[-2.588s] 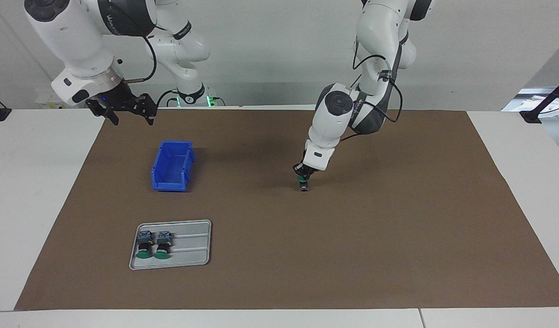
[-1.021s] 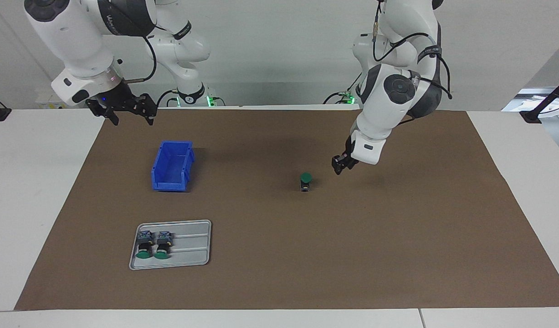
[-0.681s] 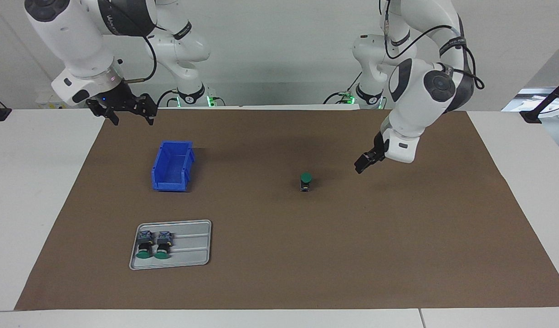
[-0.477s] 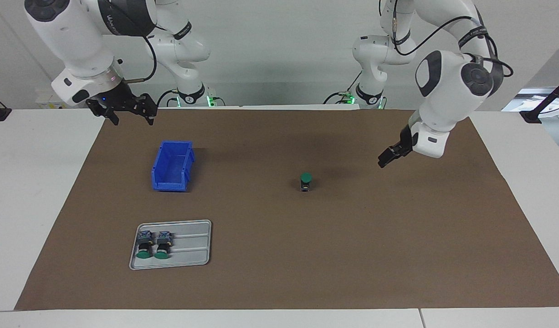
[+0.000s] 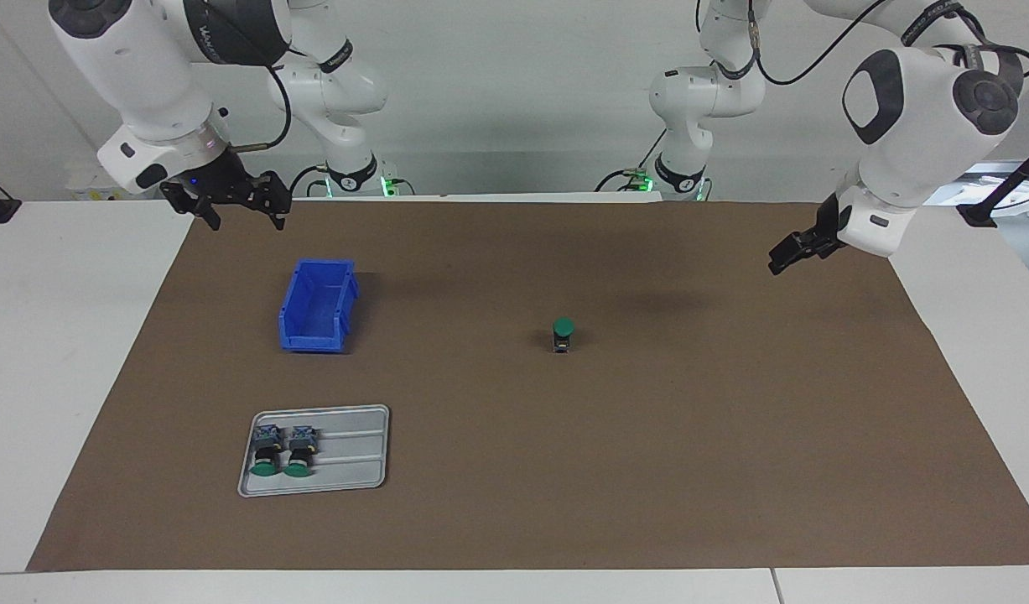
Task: Place and press button with both arms
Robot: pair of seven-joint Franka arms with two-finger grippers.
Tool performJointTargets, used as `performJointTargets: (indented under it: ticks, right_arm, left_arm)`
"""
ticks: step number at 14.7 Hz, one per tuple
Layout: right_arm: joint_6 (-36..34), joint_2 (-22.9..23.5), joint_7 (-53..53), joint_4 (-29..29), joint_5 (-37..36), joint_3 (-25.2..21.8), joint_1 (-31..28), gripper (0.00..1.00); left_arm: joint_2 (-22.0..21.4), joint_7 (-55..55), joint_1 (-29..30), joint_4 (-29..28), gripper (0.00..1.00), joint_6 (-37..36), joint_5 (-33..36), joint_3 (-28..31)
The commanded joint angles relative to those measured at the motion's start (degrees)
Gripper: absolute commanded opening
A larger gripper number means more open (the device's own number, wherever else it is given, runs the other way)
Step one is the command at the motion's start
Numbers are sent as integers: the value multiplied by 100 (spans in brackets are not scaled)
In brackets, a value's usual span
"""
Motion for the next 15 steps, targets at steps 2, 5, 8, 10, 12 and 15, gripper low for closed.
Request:
performJointTargets:
  ticks: [2,5,8,10,12,15]
  right_arm:
    - [58,1,-87,123,32,155,159,98]
    - [102,150,202,255,50,234,317,98]
    - [102,510,877,773,401,278,720,98]
    - [146,818,1571,1045,411,287,1203,98]
    - [251,1265,2221,1536,419,287,1721,98]
    - [584,2143,3363,2345,410,287,2591,98]
  left_arm:
    - [-135,551,100,273,100,-610,207,94]
    - [-293,772,100,273,100,-804,216,156]
    - [-311,755,109,282,100,-725,207,165]
    - [-311,720,100,291,100,-708,207,156]
    - [-320,694,56,273,100,-611,198,138]
    - [-338,685,56,291,100,-462,172,138]
